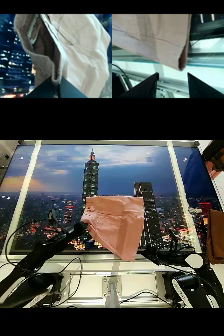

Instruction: Fold the clothes and pants, and hang the long-sleeved shirts on hangers.

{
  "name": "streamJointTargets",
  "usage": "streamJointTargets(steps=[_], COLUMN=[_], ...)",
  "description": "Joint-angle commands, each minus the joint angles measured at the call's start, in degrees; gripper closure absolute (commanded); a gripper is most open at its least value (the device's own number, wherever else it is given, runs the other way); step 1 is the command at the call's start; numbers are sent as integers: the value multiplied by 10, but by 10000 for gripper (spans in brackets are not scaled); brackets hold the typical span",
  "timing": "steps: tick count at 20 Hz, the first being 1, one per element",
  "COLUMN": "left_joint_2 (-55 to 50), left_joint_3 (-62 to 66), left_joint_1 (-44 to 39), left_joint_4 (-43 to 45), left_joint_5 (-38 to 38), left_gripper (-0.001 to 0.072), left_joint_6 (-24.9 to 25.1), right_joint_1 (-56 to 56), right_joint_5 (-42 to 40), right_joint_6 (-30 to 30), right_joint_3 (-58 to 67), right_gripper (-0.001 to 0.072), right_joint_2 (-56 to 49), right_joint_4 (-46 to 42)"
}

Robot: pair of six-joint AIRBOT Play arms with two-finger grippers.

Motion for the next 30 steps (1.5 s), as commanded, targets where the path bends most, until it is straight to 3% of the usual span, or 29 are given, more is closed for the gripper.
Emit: streamJointTargets(steps=[1,4,8,10,21,24,29,30], left_joint_2=[-54,-97,-97,-97,-97,-97,-97,-97], left_joint_3=[-5,-5,-4,-4,-4,-4,-4,-4], left_joint_1=[-24,-49,-72,-75,-75,-75,-75,-75], left_joint_4=[1,1,1,1,1,1,1,1], left_joint_5=[-27,-29,-56,-55,-56,-56,-56,-56], left_gripper=[693,693,693,693,692,692,692,692], left_joint_6=[-39,-79,-81,-81,-81,-81,-81,-81], right_joint_1=[0,0,0,0,0,0,0,0], right_joint_5=[-1,4,-34,-56,-136,-151,-188,-190], right_joint_6=[12,11,10,10,10,9,-20,-41], right_joint_3=[-9,-9,-9,-9,-9,-9,-5,1], right_gripper=[301,301,299,231,242,352,688,703], right_joint_2=[-42,-86,-122,-147,-287,-287,-287,-286], right_joint_4=[-19,18,24,24,67,85,86,87])
